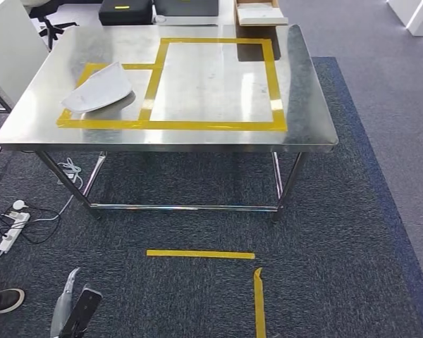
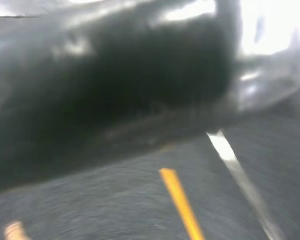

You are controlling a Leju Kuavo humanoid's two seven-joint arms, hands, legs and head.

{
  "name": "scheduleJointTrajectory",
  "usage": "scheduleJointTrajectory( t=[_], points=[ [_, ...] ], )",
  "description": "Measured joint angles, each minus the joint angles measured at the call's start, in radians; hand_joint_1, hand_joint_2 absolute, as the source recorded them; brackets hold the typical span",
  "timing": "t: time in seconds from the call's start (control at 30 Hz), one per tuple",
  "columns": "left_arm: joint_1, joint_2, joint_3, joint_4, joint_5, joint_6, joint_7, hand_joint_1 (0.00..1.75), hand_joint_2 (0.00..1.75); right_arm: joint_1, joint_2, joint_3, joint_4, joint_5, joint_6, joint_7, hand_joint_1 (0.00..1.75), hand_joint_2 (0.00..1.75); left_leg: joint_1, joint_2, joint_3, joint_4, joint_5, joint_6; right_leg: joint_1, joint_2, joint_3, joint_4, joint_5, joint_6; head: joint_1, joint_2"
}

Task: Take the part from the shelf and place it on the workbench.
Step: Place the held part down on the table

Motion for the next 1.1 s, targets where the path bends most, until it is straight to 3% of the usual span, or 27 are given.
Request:
scheduleJointTrajectory(
  t=[0.07, 0.1, 0.17, 0.2, 0.27, 0.33, 0.37, 0.4, 0.43, 0.5, 0.57, 0.6, 0.67, 0.73, 0.77, 0.83, 0.87, 0.9, 0.93, 1.0, 1.07, 1.1],
  points=[
    [-0.044, -0.017, 0.103, 0.157, -0.047, 0.048, -0.019, 0.00, 0.00, -0.001, 0.000, 0.000, 0.000, 0.012, 0.001, 0.004, 0.00, 0.00, -0.001, -0.003, 0.088, -0.139, -0.010, 0.005, 0.000, -0.001, -0.022, 0.010, 0.016, 0.013, 0.001, 0.000],
    [-0.064, -0.019, 0.144, 0.232, -0.073, 0.068, -0.016, 0.00, 0.00, -0.002, 0.000, 0.000, 0.000, 0.016, 0.003, 0.007, 0.00, 0.00, -0.005, -0.004, 0.106, -0.180, -0.021, 0.011, -0.001, -0.003, -0.031, 0.011, 0.025, 0.020, 0.001, 0.000],
    [-0.093, -0.021, 0.211, 0.376, -0.119, 0.079, 0.006, 0.00, 0.00, -0.003, 0.000, -0.002, 0.000, 0.016, 0.011, 0.015, 0.00, 0.00, -0.013, -0.005, 0.097, -0.199, -0.019, 0.030, -0.008, -0.003, -0.044, 0.012, 0.039, 0.036, 0.002, 0.000],
    [-0.103, -0.021, 0.232, 0.433, -0.134, 0.072, 0.016, 0.00, 0.00, -0.002, 0.000, -0.003, 0.001, 0.012, 0.016, 0.020, 0.00, 0.00, -0.016, -0.003, 0.088, -0.200, -0.011, 0.041, -0.012, -0.001, -0.053, 0.019, 0.030, 0.041, 0.002, 0.000],
    [-0.118, -0.022, 0.259, 0.521, -0.153, 0.051, 0.022, 0.00, 0.00, 0.001, 0.000, -0.007, 0.002, 0.003, 0.024, 0.024, 0.00, 0.00, -0.019, 0.000, 0.068, -0.203, 0.008, 0.062, -0.015, 0.004, -0.082, 0.083, -0.042, 0.046, 0.005, 0.000],
    [-0.132, -0.025, 0.276, 0.583, -0.160, 0.041, 0.022, 0.00, 0.00, 0.003, 0.000, -0.011, 0.002, 0.000, 0.027, 0.026, 0.00, 0.00, -0.028, 0.000, 0.045, -0.202, 0.027, 0.073, -0.013, 0.009, -0.120, 0.214, -0.136, 0.047, 0.009, 0.000],
    [-0.138, -0.026, 0.284, 0.608, -0.162, 0.039, 0.022, 0.00, 0.00, 0.002, 0.000, -0.012, 0.003, 0.000, 0.029, 0.026, 0.00, 0.00, -0.032, 0.001, 0.033, -0.201, 0.037, 0.076, -0.011, 0.010, -0.131, 0.272, -0.158, 0.045, 0.010, 0.000],
    [-0.144, -0.027, 0.290, 0.629, -0.165, 0.034, 0.026, 0.00, 0.00, 0.002, 0.000, -0.014, 0.003, 0.000, 0.031, 0.026, 0.00, 0.00, -0.037, 0.001, 0.021, -0.200, 0.046, 0.077, -0.008, 0.010, -0.128, 0.303, -0.155, 0.042, 0.010, 0.000],
    [-0.149, -0.027, 0.294, 0.648, -0.171, 0.026, 0.037, 0.00, 0.00, 0.002, 0.000, -0.015, 0.003, 0.002, 0.035, 0.026, 0.00, 0.00, -0.040, 0.001, 0.009, -0.199, 0.055, 0.078, -0.005, 0.010, -0.107, 0.300, -0.132, 0.037, 0.010, 0.000],
    [-0.157, -0.027, 0.299, 0.680, -0.193, 0.008, 0.084, 0.00, 0.00, 0.001, -0.001, -0.017, 0.003, 0.015, 0.044, 0.034, 0.00, 0.00, -0.045, -0.005, -0.007, -0.196, 0.068, 0.077, 0.005, 0.024, -0.013, 0.192, -0.078, 0.022, 0.010, 0.000],
    [-0.167, -0.029, 0.299, 0.705, -0.224, 0.002, 0.147, 0.00, 0.00, 0.000, -0.003, -0.016, 0.003, 0.039, 0.040, 0.048, 0.00, 0.00, -0.049, -0.016, -0.020, -0.190, 0.080, 0.071, 0.011, 0.053, 0.095, 0.047, -0.070, 0.007, 0.010, 0.000],
    [-0.172, -0.031, 0.299, 0.715, -0.238, 0.003, 0.170, 0.00, 0.00, 0.000, -0.004, -0.014, 0.003, 0.050, 0.032, 0.054, 0.00, 0.00, -0.050, -0.021, -0.026, -0.187, 0.087, 0.068, 0.012, 0.062, 0.121, 0.002, -0.079, 0.003, 0.010, 0.000],
    [-0.178, -0.033, 0.297, 0.730, -0.264, 0.003, 0.188, 0.00, 0.00, 0.000, -0.004, -0.009, 0.003, 0.067, 0.016, 0.064, 0.00, 0.00, -0.052, -0.033, -0.039, -0.183, 0.101, 0.061, 0.008, 0.051, 0.127, -0.032, -0.087, 0.000, 0.011, 0.000],
    [-0.177, -0.034, 0.292, 0.741, -0.284, -0.001, 0.178, 0.00, 0.00, 0.000, -0.002, -0.005, 0.004, 0.075, 0.010, 0.068, 0.00, 0.00, -0.051, -0.037, -0.055, -0.161, 0.081, 0.048, 0.001, 0.031, 0.120, -0.041, -0.081, -0.009, 0.009, 0.000],
    [-0.176, -0.034, 0.289, 0.745, -0.290, -0.004, 0.169, 0.00, 0.00, 0.001, -0.001, -0.003, 0.004, 0.077, 0.010, 0.068, 0.00, 0.00, -0.048, -0.033, -0.069, -0.124, 0.049, 0.040, -0.002, 0.020, 0.117, -0.043, -0.076, -0.014, 0.007, 0.000],
    [-0.176, -0.036, 0.283, 0.752, -0.305, -0.009, 0.159, 0.00, 0.00, 0.005, 0.000, -0.001, 0.005, 0.081, 0.012, 0.065, 0.00, 0.00, -0.035, -0.022, -0.111, 0.003, -0.034, 0.021, -0.002, -0.004, 0.112, -0.042, -0.071, -0.017, 0.001, 0.000],
    [-0.176, -0.036, 0.279, 0.755, -0.314, -0.010, 0.158, 0.00, 0.00, 0.006, 0.000, 0.000, 0.005, 0.082, 0.013, 0.063, 0.00, 0.00, -0.028, -0.018, -0.127, 0.064, -0.060, 0.013, -0.002, -0.017, 0.110, -0.040, -0.070, -0.016, 0.000, 0.000],
    [-0.176, -0.036, 0.275, 0.759, -0.322, -0.010, 0.159, 0.00, 0.00, 0.007, -0.001, 0.002, 0.005, 0.084, 0.013, 0.060, 0.00, 0.00, -0.022, -0.015, -0.130, 0.099, -0.068, 0.006, -0.002, -0.030, 0.108, -0.038, -0.069, -0.015, 0.000, 0.000],
    [-0.176, -0.035, 0.271, 0.762, -0.329, -0.010, 0.160, 0.00, 0.00, 0.007, -0.001, 0.003, 0.005, 0.085, 0.014, 0.058, 0.00, 0.00, -0.015, -0.011, -0.116, 0.095, -0.057, 0.000, -0.003, -0.042, 0.106, -0.034, -0.069, -0.013, 0.000, 0.000],
    [-0.175, -0.035, 0.263, 0.766, -0.339, -0.010, 0.161, 0.00, 0.00, 0.005, -0.001, 0.005, 0.005, 0.087, 0.015, 0.054, 0.00, 0.00, -0.005, 0.011, -0.042, -0.018, -0.002, -0.008, -0.005, -0.063, 0.106, -0.026, -0.073, -0.006, 0.000, 0.000],
    [-0.178, -0.035, 0.257, 0.768, -0.345, -0.010, 0.161, 0.00, 0.00, 0.003, -0.001, 0.006, 0.005, 0.088, 0.016, 0.052, 0.00, 0.00, -0.010, 0.045, 0.023, -0.133, 0.029, -0.001, -0.003, -0.081, 0.104, -0.017, -0.078, 0.007, -0.001, 0.000],
    [-0.179, -0.035, 0.254, 0.769, -0.346, -0.010, 0.161, 0.00, 0.00, 0.002, -0.001, 0.006, 0.005, 0.088, 0.016, 0.052, 0.00, 0.00, -0.014, 0.056, 0.034, -0.159, 0.030, 0.008, -0.001, -0.089, 0.107, -0.015, -0.079, 0.014, 0.000, 0.000]
  ],
)
